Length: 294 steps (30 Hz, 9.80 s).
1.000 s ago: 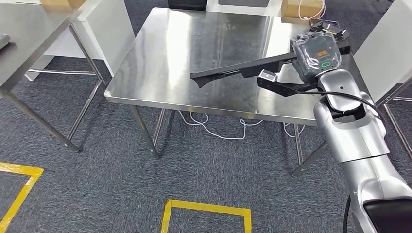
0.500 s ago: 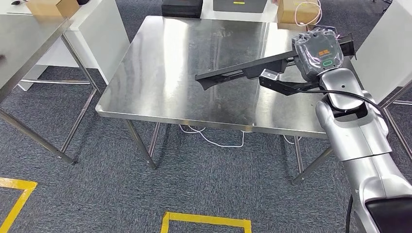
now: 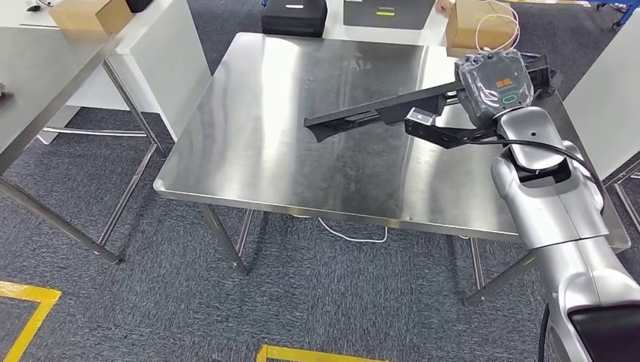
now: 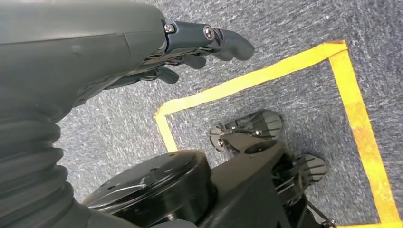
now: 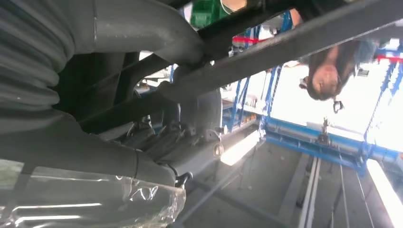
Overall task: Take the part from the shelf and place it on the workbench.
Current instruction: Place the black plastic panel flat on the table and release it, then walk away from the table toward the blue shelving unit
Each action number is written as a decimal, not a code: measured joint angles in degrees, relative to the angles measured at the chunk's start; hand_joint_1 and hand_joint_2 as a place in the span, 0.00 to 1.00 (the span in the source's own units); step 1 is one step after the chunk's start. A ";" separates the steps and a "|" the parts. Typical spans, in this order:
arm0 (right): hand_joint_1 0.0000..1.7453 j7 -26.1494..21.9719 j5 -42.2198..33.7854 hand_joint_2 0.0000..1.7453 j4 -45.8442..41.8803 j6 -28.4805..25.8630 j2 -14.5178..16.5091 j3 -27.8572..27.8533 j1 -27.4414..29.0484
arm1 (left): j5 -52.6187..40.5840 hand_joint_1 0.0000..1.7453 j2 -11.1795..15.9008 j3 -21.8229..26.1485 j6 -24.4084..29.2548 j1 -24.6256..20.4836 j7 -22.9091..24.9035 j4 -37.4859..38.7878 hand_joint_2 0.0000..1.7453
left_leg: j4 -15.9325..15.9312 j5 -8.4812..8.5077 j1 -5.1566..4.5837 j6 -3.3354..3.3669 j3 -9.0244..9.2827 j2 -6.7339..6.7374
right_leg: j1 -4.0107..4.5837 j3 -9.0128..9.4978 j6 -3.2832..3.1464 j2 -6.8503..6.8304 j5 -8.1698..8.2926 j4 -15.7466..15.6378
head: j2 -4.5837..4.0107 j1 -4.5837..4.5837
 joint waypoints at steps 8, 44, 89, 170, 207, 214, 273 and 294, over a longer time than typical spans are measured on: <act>0.77 0.04 -0.37 1.00 0.72 -0.29 -0.11 0.08 -0.49 | -0.26 0.00 0.10 0.03 0.79 -0.08 -1.11 -0.02 1.00 | 16.81 -6.17 0.89 -2.21 -10.10 0.42 | -0.05 2.64 -3.74 0.73 -1.61 0.08 | 0.02 -0.40; 0.77 -0.61 -1.98 1.00 0.86 -1.83 -3.69 -1.12 3.23 | 4.15 0.00 -1.27 6.81 9.81 -0.37 -22.99 -0.58 1.00 | 3.97 4.52 0.41 -0.02 -8.68 0.50 | 0.43 4.03 -3.08 1.12 -2.48 -0.19 | 0.01 -0.49; 0.00 -1.21 -3.93 0.00 41.64 -7.29 0.88 -5.36 -9.29 | 1.29 0.00 -1.42 7.93 5.29 -0.98 -20.18 -0.60 0.50 | 0.68 4.11 -0.30 1.50 -5.41 0.43 | -0.33 -0.46 0.58 0.39 -4.25 6.27 | 0.01 -0.27; 0.00 -0.11 -2.55 0.00 44.03 -1.51 2.48 -5.87 -9.81 | -0.52 0.00 -1.08 7.61 0.08 -1.13 -10.82 -0.56 0.00 | 1.44 0.55 0.56 -0.63 -1.57 0.19 | -0.44 1.34 -0.25 0.14 -0.24 0.56 | 0.00 -0.60; 0.00 1.62 -9.15 0.00 44.04 -7.34 3.09 -11.84 -5.92 | -1.23 0.00 -1.13 8.14 0.08 -1.17 -10.72 -0.56 0.00 | 0.46 4.16 0.44 1.54 -4.59 0.74 | 0.01 -4.26 -1.40 0.17 -9.18 15.07 | 0.01 -0.15; 0.00 3.84 -8.81 0.00 44.06 -6.36 4.20 -13.20 -3.43 | -1.50 0.00 -1.44 8.26 0.10 -1.15 -10.71 -0.59 0.00 | 1.33 8.59 0.24 -0.32 -9.78 0.78 | -0.36 8.79 0.68 0.28 -7.91 1.91 | 0.00 -0.23; 0.00 14.30 -28.64 1.00 52.93 1.99 18.47 -40.97 47.54 | -5.61 0.00 -2.04 11.98 2.77 -0.56 -12.13 -0.58 0.00 | 0.79 5.36 0.19 0.56 -7.13 1.41 | 0.28 7.43 0.00 0.20 -9.18 10.04 | 0.01 -0.24; 0.00 16.20 -25.08 0.00 53.49 4.06 18.84 -40.01 48.84 | -6.75 0.00 -2.84 11.95 0.76 -1.06 -8.38 -0.56 0.00 | 1.63 -0.03 2.25 -1.82 -1.24 -1.67 | 0.12 7.62 -1.25 4.30 -7.20 0.48 | 0.01 -0.55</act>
